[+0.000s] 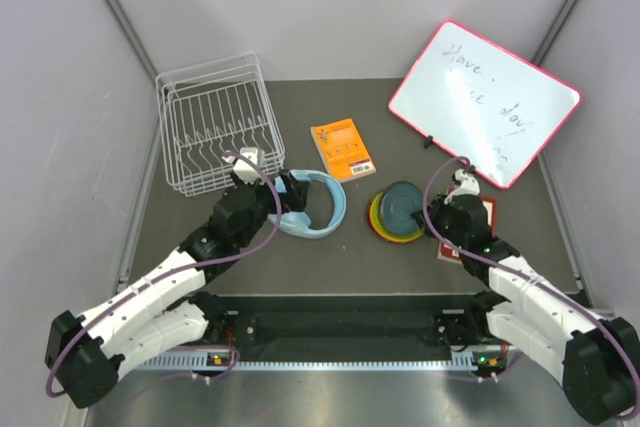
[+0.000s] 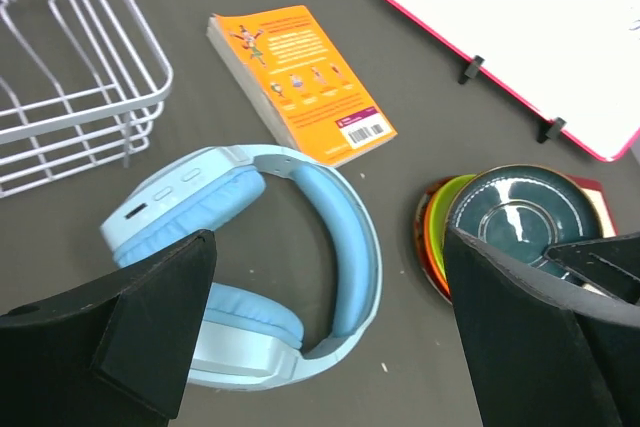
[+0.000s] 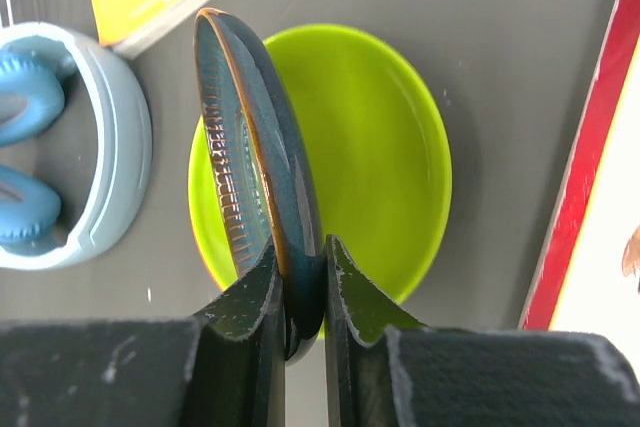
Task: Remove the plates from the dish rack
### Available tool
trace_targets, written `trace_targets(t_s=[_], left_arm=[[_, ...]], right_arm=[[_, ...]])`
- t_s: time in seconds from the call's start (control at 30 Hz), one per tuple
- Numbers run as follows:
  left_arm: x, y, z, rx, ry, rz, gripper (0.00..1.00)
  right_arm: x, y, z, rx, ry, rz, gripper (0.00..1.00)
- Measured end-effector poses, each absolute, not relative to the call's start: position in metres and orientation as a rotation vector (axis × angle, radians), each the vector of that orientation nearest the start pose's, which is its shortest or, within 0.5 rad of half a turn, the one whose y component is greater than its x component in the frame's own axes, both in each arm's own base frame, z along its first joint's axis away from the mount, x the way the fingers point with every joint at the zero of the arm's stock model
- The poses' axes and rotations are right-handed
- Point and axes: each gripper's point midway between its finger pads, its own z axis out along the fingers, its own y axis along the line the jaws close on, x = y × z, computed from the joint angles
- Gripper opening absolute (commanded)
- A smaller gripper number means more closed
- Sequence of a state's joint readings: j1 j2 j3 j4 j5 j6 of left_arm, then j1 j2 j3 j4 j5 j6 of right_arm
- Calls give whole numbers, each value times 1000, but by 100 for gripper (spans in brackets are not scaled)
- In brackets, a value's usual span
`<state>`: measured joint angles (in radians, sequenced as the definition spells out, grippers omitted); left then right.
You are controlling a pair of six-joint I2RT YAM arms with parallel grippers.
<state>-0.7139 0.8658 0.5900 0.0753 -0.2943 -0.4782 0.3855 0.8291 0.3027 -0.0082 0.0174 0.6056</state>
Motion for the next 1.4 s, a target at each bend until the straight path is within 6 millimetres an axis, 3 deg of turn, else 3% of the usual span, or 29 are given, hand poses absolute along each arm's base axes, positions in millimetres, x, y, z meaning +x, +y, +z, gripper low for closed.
trace_targets(t_s=[0.17,0.37,0.43,0.57,0.63,0.9,1.07,1.3,1.4], left_arm=[[277,-183,211,-26,1822,-524,99],[278,-171,202,-51,1833,-453,99],[278,-167,204,-59,1825,-440,99],[279,-161,207,-78,1809,-414,99],[280,-159,206,-84,1811,-400,99],[278,-151,201,-95,1830,-358,99],[278,-149,201,-97,1827,-347,99],[280,-147,197,-71,1850,-302,99],[279,-143,193,-68,1865,-270,99]], right_arm=[[262,128,80,251,2145,581,9],[266,133,84,234,2149,602,32],[264,132,81,228,2164,591,43],[253,126,67,217,2237,544,48],[249,124,64,211,2261,529,56],[249,116,75,176,2277,460,66],[253,108,94,172,2233,407,69],[256,80,125,226,2063,298,72],[255,68,128,265,2001,257,72]])
